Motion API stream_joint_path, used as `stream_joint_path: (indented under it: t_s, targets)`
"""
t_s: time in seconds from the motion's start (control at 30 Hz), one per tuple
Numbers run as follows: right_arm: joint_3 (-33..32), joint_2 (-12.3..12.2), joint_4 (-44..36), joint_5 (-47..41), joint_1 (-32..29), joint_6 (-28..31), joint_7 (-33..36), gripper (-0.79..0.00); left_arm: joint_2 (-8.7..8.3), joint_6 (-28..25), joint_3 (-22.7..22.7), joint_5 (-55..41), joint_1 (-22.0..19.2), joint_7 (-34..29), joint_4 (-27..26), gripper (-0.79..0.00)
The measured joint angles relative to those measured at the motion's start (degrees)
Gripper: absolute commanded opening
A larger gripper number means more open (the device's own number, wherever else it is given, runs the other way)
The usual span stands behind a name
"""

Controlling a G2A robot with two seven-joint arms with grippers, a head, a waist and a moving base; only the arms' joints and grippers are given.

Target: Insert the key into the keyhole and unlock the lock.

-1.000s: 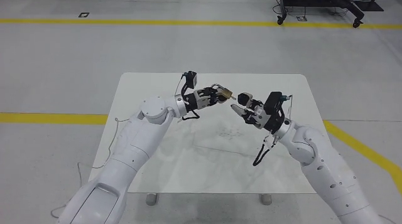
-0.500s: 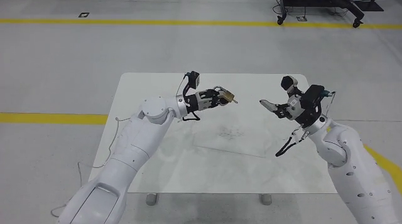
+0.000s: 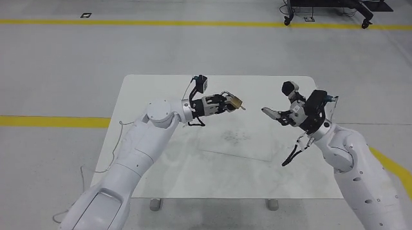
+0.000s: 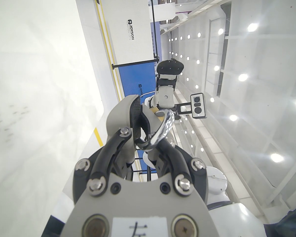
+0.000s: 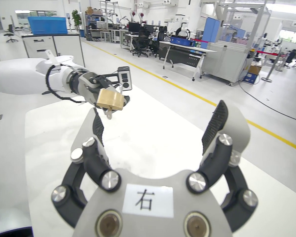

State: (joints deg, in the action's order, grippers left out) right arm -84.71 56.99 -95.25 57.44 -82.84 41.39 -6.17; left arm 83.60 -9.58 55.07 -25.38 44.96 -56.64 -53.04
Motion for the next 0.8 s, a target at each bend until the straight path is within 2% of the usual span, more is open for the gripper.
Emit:
stream_joint_path:
  t_s: [0.27,0.47,0.8]
  targets:
    - [3.9,0.1,2.2,5.2,3.6,7.8,0.1,0.000,-0.01,2.4,-0.5,1.1,-0.9,-1.1,1.2,-0.785]
    - [6.8,0.4,3.2,10.0,6.0,8.4,-0.2,0.000,0.20,2.8,-1.0,0.9,-1.2,-1.6,1.6,-0.785]
    - [10.5,1.0,6.0,11.4,10.2,9.3,-0.1,0.000,0.29,3.6,-0.5,-0.3,-1.8,-1.1,3.1,-0.785]
